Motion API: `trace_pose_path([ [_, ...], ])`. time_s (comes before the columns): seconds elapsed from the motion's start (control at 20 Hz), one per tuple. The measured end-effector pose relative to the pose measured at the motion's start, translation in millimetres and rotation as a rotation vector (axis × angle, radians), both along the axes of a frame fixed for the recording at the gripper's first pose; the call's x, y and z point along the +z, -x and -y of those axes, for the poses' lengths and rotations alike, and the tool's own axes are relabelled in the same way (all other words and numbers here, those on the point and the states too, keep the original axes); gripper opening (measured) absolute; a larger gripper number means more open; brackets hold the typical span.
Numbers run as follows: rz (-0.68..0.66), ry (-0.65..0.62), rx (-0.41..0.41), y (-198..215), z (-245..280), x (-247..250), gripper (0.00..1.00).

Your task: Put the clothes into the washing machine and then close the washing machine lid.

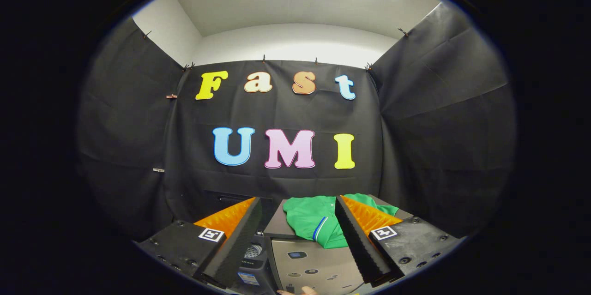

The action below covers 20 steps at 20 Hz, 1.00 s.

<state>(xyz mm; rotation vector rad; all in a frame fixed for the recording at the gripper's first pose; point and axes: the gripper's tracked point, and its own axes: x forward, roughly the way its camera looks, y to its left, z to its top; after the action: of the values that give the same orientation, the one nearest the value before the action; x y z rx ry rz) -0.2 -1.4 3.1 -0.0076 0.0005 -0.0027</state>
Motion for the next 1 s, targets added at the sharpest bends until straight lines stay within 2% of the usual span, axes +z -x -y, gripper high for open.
trace_pose_path([
  [1.0, -0.016, -0.011, -0.014, -1.8, 2.6, -2.8, 0.99],
])
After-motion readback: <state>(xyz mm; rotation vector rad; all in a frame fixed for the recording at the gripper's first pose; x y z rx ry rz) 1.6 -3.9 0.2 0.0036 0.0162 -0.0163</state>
